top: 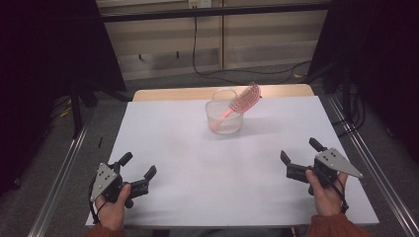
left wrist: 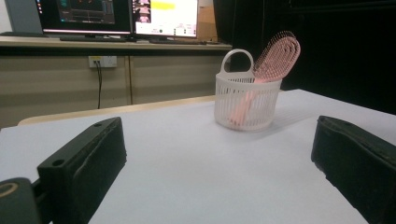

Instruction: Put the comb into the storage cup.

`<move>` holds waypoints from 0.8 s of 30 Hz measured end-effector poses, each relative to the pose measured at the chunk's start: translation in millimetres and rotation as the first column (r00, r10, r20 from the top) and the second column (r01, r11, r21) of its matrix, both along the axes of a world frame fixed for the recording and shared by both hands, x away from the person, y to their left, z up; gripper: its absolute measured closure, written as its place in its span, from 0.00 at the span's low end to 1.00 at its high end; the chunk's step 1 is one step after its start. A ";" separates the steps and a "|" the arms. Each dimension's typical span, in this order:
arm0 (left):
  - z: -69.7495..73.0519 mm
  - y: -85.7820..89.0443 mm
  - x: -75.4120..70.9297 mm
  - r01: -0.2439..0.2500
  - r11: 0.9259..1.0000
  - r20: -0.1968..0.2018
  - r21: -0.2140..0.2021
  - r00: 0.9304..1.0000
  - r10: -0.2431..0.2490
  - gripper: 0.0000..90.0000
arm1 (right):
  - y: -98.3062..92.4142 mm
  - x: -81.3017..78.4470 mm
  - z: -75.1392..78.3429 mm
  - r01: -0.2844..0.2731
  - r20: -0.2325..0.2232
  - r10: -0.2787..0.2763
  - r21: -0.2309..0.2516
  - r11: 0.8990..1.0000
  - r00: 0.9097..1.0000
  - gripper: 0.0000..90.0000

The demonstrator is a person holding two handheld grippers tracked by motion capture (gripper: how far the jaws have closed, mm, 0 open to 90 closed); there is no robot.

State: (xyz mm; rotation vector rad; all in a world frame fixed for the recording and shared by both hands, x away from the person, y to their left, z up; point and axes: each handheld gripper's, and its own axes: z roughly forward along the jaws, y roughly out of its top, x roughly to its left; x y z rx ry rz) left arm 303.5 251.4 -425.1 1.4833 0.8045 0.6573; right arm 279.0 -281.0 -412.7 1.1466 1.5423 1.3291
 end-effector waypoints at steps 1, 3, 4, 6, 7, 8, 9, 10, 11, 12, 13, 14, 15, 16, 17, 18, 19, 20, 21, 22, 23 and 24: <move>0.0 0.5 -0.4 -0.004 1.000 0.002 0.000 1.000 0.004 0.03 | -0.9 -2.5 -1.1 0.006 0.001 -0.006 -0.007 1.000 1.000 0.00; -0.1 3.8 -2.4 -0.022 1.000 0.009 0.006 1.000 0.022 0.04 | -2.7 -8.6 -1.8 0.021 0.008 -0.021 -0.012 1.000 1.000 0.00; -0.5 4.9 -2.5 -0.023 1.000 0.004 -0.006 1.000 0.023 0.04 | -3.9 -10.9 -2.6 0.022 0.015 -0.022 -0.015 1.000 1.000 0.00; -0.3 6.7 -2.3 -0.027 1.000 -0.001 -0.013 1.000 0.027 0.04 | -6.8 -15.4 -4.3 0.037 0.012 -0.037 -0.015 0.999 0.999 0.00; -0.5 7.1 -3.1 -0.027 1.000 0.004 -0.003 1.000 0.027 0.04 | -7.9 -16.5 -5.1 0.038 0.011 -0.038 -0.016 0.999 0.999 0.00; -0.8 7.0 -3.6 -0.023 1.000 0.002 -0.003 1.000 0.023 0.04 | -9.4 -18.5 -6.9 0.051 0.010 -0.051 -0.029 0.998 0.999 0.00; -0.9 7.0 -3.8 -0.021 1.000 0.000 -0.006 1.000 0.021 0.04 | -10.6 -20.1 -8.5 0.071 0.015 -0.070 -0.057 0.996 0.997 0.00; -0.9 7.1 -4.2 -0.022 1.000 0.001 -0.005 1.000 0.022 0.04 | -11.5 -21.3 -9.4 0.072 0.010 -0.071 -0.064 0.995 0.997 0.00; -0.5 7.9 -4.4 -0.027 1.000 0.008 0.001 1.000 0.027 0.04 | -13.4 -22.9 -10.2 0.073 0.011 -0.073 -0.049 0.996 0.997 0.00; -0.5 8.3 -4.5 -0.027 1.000 0.009 0.001 1.000 0.027 0.04 | -15.9 -25.0 -11.2 0.090 0.013 -0.089 -0.033 0.995 0.996 0.00; -0.7 8.4 -4.7 -0.030 1.000 0.008 -0.008 1.000 0.030 0.04 | -17.4 -25.6 -12.3 0.096 0.014 -0.095 -0.036 0.995 0.995 0.00; -0.6 9.1 -4.8 -0.037 0.999 0.011 -0.004 0.999 0.037 0.03 | -19.1 -25.8 -14.6 0.095 0.005 -0.095 -0.033 0.995 0.995 0.00; -1.0 9.3 -5.0 -0.036 0.999 0.007 -0.003 0.999 0.036 0.03 | -19.9 -25.6 -15.8 0.102 -0.001 -0.102 -0.024 0.995 0.995 0.00; -1.3 9.2 -5.3 -0.035 0.999 0.005 -0.003 0.999 0.035 0.03 | -20.3 -25.9 -16.1 0.104 -0.001 -0.104 -0.019 0.994 0.995 0.00; -1.5 9.5 -5.3 -0.038 0.999 0.006 0.004 0.999 0.038 0.03 | -20.3 -26.0 -15.7 0.101 0.004 -0.101 -0.020 0.995 0.995 0.00; -1.4 9.3 -5.0 -0.045 0.999 0.008 0.004 0.999 0.045 0.02 | -19.7 -26.3 -15.5 0.097 0.011 -0.097 -0.026 0.995 0.995 0.00; -1.0 9.1 -3.9 -0.054 0.999 0.008 -0.002 0.999 0.054 0.02 | -19.1 -26.1 -15.9 0.096 0.010 -0.095 -0.025 0.995 0.995 0.00; -0.4 9.0 -2.8 -0.054 0.998 0.005 -0.012 0.998 0.055 0.02 | -18.2 -25.6 -16.9 0.091 0.007 -0.091 -0.022 0.996 0.996 0.00; -0.4 8.7 -2.0 -0.055 0.998 0.005 -0.016 0.998 0.056 0.02 | -18.2 -24.6 -17.6 0.087 0.007 -0.087 -0.029 0.996 0.996 0.00; -0.7 8.0 -1.5 -0.055 0.998 0.004 -0.014 0.998 0.055 0.02 | -18.1 -23.4 -18.1 0.085 0.005 -0.084 -0.033 0.996 0.996 0.00; -0.9 7.2 -0.9 -0.050 0.999 0.004 -0.016 0.999 0.050 0.02 | -18.2 -22.1 -18.6 0.085 0.006 -0.084 -0.037 0.996 0.996 0.00; -0.6 7.3 -0.3 -0.035 0.999 0.002 -0.010 0.999 0.035 0.02 | -18.3 -21.6 -18.8 0.086 0.002 -0.086 -0.039 0.996 0.996 0.00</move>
